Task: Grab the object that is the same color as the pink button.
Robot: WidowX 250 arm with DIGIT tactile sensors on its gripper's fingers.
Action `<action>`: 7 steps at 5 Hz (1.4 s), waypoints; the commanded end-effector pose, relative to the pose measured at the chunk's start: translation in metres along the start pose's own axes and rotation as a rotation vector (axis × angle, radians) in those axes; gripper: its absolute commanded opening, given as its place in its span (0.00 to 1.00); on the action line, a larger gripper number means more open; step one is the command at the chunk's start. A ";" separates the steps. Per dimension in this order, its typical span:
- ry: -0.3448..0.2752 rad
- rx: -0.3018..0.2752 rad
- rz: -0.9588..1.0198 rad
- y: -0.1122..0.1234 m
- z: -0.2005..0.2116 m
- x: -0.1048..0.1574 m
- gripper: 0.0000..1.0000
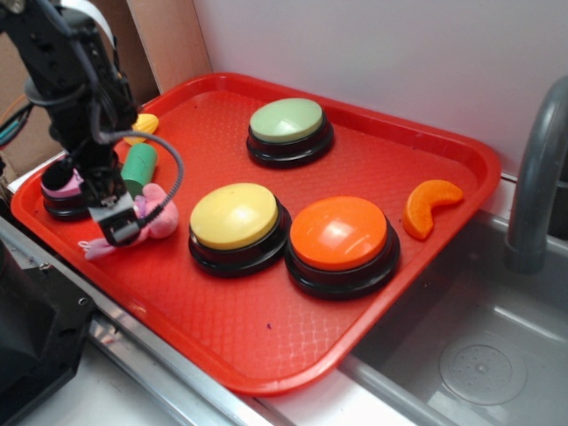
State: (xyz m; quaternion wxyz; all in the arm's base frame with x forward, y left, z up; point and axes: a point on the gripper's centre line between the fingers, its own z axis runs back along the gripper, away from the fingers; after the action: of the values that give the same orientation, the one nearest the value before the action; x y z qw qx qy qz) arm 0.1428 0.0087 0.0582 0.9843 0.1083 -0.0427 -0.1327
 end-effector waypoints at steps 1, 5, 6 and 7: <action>-0.023 -0.030 -0.027 0.010 -0.036 0.007 1.00; 0.016 -0.074 0.129 0.015 -0.016 0.003 0.00; 0.029 -0.125 0.295 0.024 0.017 0.007 0.00; 0.057 -0.135 0.390 0.037 0.054 0.026 0.00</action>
State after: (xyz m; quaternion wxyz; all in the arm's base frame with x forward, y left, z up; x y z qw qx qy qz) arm 0.1658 0.0218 0.1133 0.9979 0.0310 -0.0113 0.0553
